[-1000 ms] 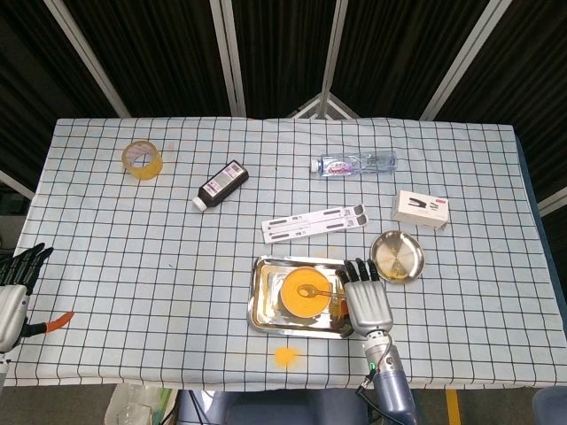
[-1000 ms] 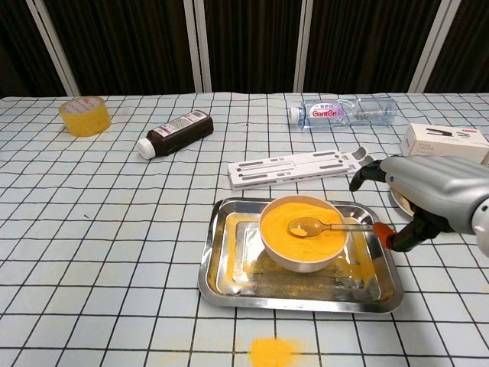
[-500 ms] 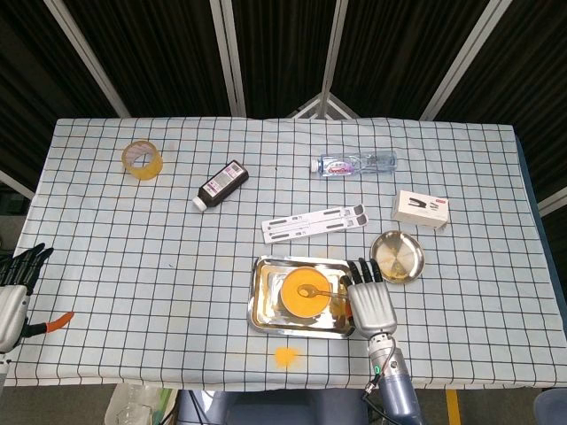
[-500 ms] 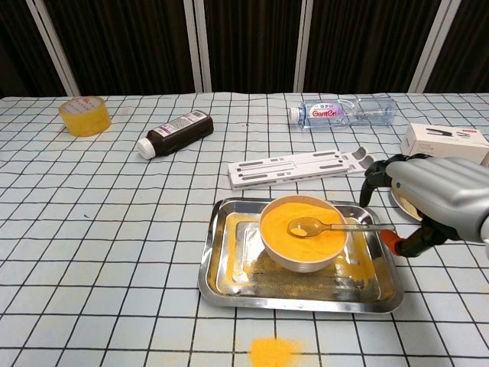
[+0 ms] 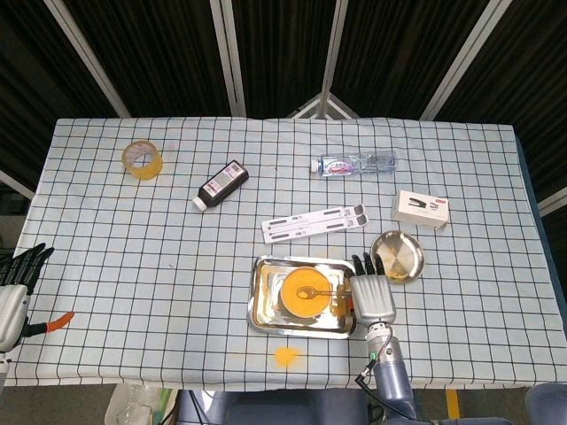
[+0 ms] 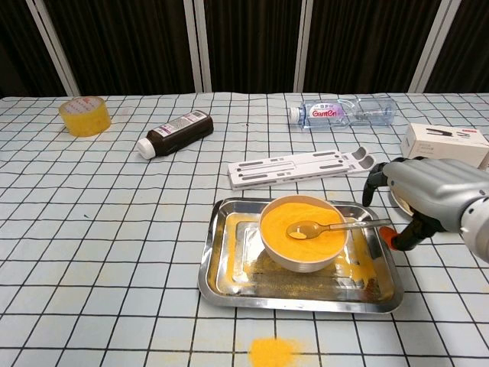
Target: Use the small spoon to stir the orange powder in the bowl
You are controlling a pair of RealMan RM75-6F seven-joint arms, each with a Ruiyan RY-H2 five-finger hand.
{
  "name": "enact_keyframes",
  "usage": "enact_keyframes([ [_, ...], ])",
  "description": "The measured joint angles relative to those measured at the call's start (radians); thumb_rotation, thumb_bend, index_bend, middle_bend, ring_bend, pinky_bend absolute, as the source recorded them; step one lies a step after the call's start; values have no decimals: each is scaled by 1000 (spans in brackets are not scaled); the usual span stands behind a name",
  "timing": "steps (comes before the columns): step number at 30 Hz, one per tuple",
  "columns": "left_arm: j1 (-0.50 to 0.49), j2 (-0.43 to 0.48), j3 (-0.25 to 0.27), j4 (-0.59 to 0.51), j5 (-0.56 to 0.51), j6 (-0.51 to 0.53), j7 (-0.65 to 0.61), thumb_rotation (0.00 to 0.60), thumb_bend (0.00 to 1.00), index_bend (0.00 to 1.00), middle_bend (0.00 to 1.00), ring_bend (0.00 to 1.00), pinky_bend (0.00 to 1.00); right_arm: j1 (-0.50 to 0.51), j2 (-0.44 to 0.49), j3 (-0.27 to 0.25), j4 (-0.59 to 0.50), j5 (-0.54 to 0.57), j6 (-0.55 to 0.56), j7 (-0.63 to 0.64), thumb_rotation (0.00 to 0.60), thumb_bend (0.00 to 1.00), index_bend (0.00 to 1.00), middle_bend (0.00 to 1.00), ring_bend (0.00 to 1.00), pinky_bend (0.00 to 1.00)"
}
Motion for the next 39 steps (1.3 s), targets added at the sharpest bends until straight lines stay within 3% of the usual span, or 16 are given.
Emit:
enact_keyframes([
  [12, -2, 4, 1, -1, 0, -5, -10, 600, 0, 0, 0, 0, 0, 37, -14, 37, -4, 38, 21, -37, 600, 492, 339, 120, 0, 0],
  [14, -2, 4, 1, -1, 0, -4, -11, 600, 0, 0, 0, 0, 0, 37, -11, 30, -11, 38, 25, -38, 600, 491, 339, 127, 0, 0],
  [24, 0, 2, 1, -2, 0, -1, -4, 600, 0, 0, 0, 0, 0, 18, 9, -49, -20, -65, 30, 8, 600, 492, 339, 382, 46, 0],
  [39, -1, 1, -1, -2, -3, -2, -3, 600, 0, 0, 0, 0, 0, 7, -11, -60, 48, -129, -2, 74, 600, 491, 423, 413, 68, 0],
])
